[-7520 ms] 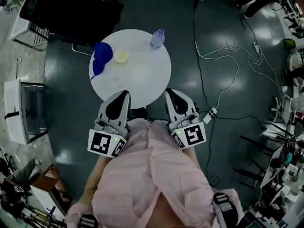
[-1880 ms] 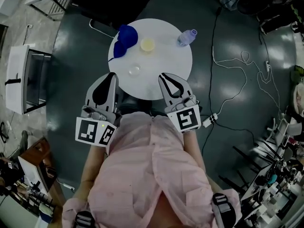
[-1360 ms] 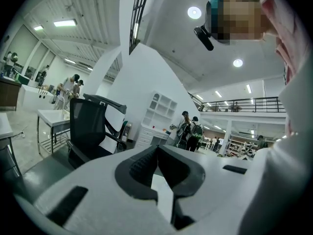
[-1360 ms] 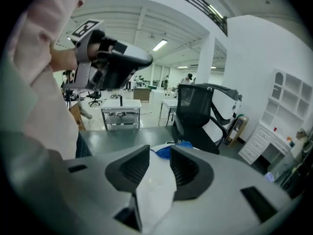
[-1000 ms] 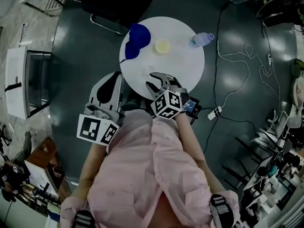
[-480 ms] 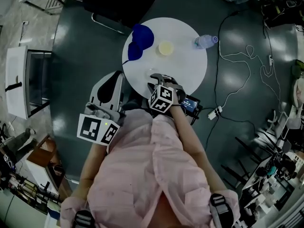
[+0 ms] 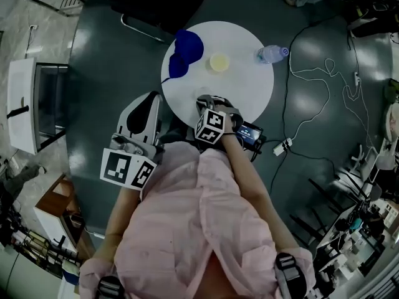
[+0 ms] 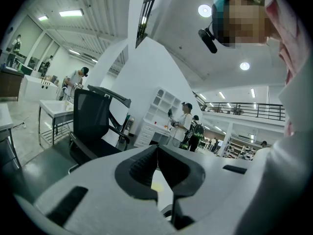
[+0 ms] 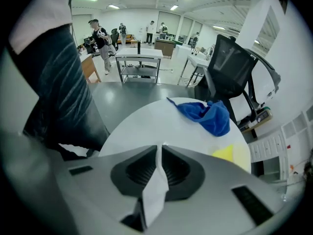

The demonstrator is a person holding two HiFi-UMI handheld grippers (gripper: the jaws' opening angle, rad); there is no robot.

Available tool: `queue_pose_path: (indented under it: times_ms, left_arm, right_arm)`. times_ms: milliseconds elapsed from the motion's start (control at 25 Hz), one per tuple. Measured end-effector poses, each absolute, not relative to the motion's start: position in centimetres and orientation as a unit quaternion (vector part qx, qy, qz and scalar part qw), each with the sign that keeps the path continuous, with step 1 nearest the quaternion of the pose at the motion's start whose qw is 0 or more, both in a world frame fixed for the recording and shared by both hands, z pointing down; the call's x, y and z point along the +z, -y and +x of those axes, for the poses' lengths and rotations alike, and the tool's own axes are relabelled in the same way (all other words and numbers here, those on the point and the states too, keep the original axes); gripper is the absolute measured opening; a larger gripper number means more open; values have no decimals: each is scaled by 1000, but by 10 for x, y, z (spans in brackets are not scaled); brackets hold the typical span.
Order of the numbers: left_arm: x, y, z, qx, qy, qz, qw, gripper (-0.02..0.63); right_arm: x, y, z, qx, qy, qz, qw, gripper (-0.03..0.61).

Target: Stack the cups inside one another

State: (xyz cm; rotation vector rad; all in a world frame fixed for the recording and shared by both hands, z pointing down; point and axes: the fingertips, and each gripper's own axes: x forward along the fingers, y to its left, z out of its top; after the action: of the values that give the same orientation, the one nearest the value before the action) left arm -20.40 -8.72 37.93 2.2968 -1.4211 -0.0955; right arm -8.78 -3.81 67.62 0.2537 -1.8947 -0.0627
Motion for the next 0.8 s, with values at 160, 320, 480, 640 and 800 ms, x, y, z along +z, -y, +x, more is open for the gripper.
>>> queue_pose_path:
  times_ms: [160, 320, 480, 640, 800]
  left_arm:
    - [379, 89, -202, -36, 510, 831, 218, 20]
    - [380, 88, -201, -38, 509, 832, 219, 20]
    - [378, 86, -200, -40, 508, 832, 221, 20]
    - [377, 84, -197, -40, 506, 833, 219, 20]
    - [374, 81, -191, -42, 502, 836, 216, 20]
  right_arm:
    - [677, 37, -86, -29, 808, 111, 578, 44]
    - [670, 39, -86, -29, 811, 120, 572, 43]
    - [655, 43, -89, -25, 822, 141, 551, 43]
    - [634, 46, -89, -15, 836, 171, 521, 43]
    - [611, 49, -86, -9, 846, 201, 494, 43]
